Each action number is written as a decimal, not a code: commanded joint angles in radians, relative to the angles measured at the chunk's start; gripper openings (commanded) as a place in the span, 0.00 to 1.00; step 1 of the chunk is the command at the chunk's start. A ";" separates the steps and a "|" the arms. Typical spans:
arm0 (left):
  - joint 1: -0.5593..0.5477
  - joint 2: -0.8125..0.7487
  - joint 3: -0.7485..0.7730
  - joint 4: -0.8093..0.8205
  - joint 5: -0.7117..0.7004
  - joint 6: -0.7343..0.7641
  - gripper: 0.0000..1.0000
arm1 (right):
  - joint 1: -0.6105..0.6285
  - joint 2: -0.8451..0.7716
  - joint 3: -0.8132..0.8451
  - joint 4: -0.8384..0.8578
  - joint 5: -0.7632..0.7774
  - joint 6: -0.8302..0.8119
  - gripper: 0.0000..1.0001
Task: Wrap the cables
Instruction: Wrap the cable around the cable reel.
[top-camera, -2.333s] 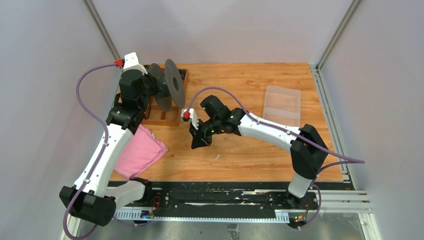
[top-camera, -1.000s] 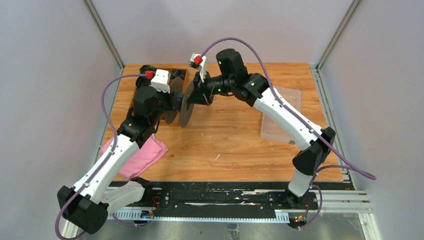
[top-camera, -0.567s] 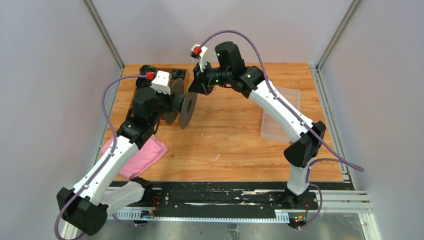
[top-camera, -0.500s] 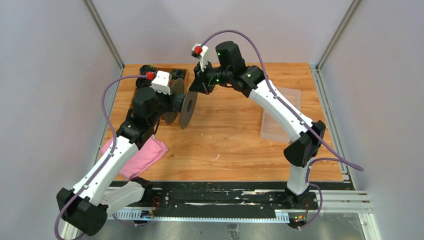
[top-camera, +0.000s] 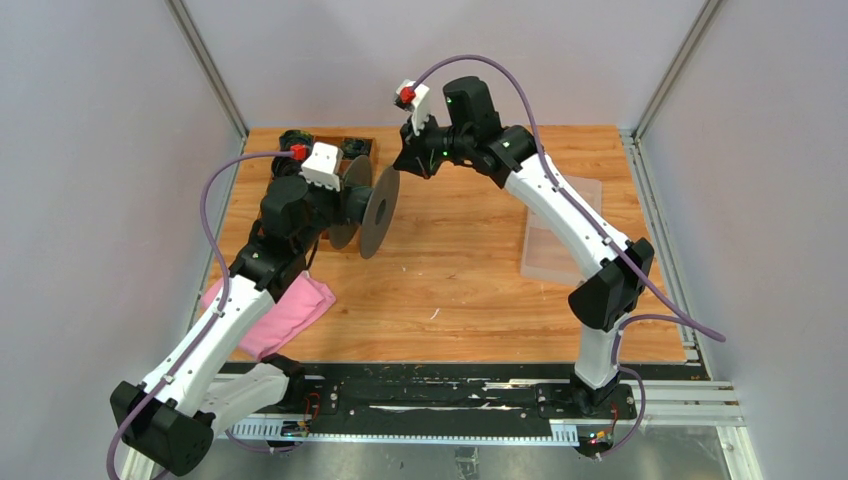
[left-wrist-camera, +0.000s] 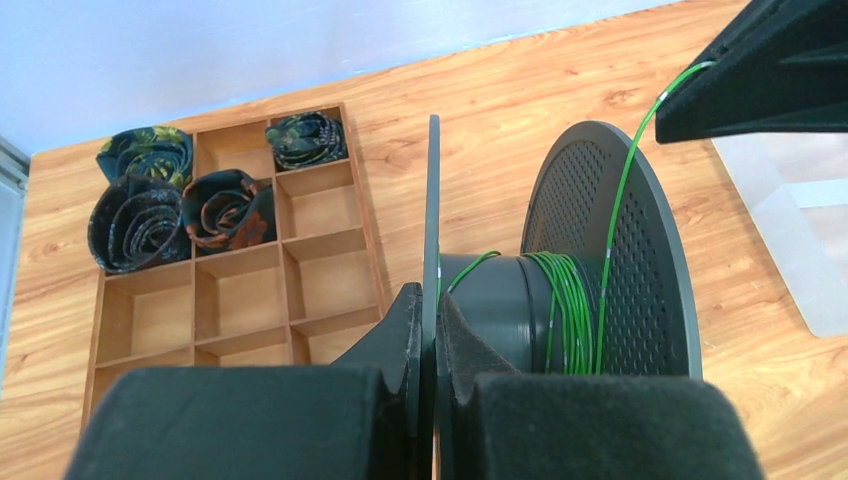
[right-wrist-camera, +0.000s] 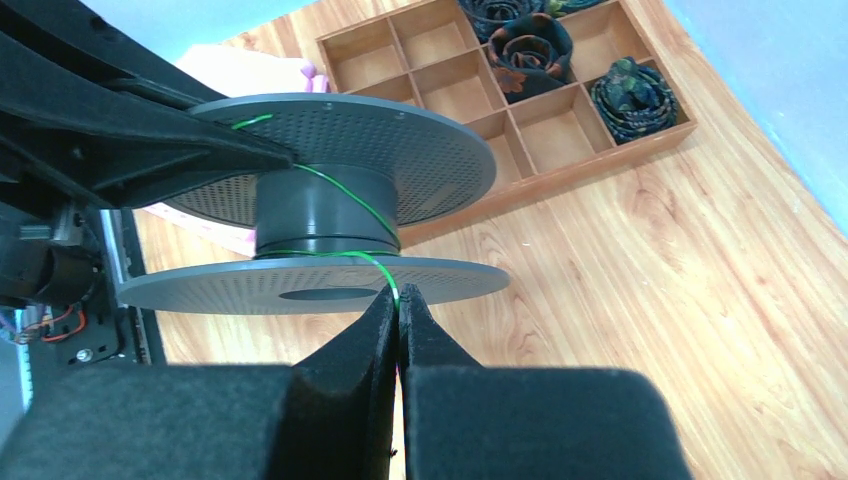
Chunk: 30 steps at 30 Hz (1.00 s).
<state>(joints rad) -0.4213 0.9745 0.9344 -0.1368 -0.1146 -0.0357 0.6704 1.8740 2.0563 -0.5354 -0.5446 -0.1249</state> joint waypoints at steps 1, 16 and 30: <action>-0.005 -0.031 0.016 0.057 0.023 0.003 0.00 | -0.031 0.000 0.013 0.005 0.051 -0.079 0.01; -0.005 -0.034 0.038 0.042 0.049 0.000 0.00 | -0.067 0.052 0.009 0.005 0.171 -0.194 0.00; -0.004 -0.025 0.058 0.029 0.069 -0.020 0.00 | -0.140 0.097 -0.055 0.032 0.098 -0.196 0.01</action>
<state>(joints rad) -0.4225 0.9726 0.9401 -0.1413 -0.0513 -0.0429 0.5774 1.9564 2.0216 -0.5430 -0.4614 -0.2935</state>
